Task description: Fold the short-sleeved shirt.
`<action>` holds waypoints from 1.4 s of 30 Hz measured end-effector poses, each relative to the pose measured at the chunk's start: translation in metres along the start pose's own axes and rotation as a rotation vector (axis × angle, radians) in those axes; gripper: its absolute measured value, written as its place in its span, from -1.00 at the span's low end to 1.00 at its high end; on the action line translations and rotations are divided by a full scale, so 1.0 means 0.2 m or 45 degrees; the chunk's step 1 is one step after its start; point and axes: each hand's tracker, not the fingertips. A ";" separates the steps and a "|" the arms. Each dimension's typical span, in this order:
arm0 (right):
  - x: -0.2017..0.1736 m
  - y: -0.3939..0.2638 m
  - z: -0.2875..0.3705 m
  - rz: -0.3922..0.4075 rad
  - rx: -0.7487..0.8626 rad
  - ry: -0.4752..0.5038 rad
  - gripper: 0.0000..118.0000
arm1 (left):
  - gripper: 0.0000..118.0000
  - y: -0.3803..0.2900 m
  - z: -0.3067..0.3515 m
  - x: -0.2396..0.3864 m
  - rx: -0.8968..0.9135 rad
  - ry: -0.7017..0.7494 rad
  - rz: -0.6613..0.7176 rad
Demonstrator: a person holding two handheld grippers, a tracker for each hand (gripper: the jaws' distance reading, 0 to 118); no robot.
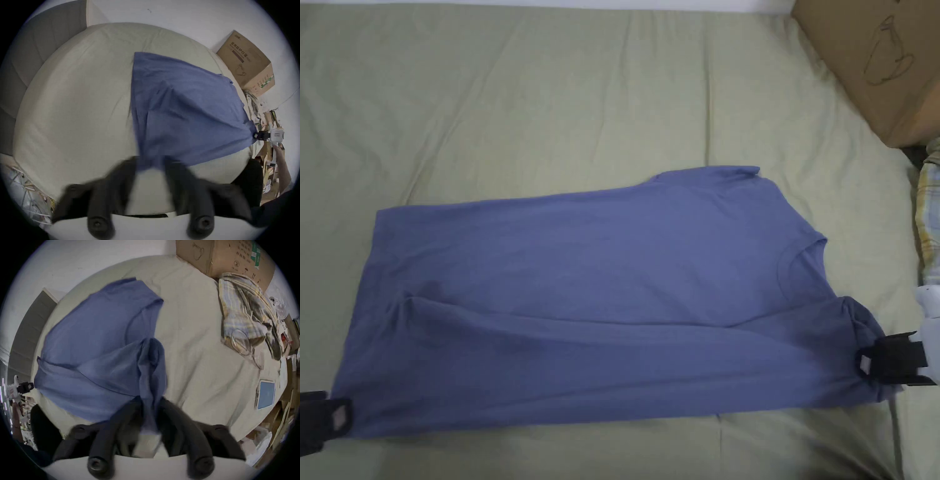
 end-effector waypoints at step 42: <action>-0.32 0.80 -0.01 -0.014 0.272 0.129 -0.98 | -0.98 1.25 -0.59 -0.01 0.085 0.034 -0.193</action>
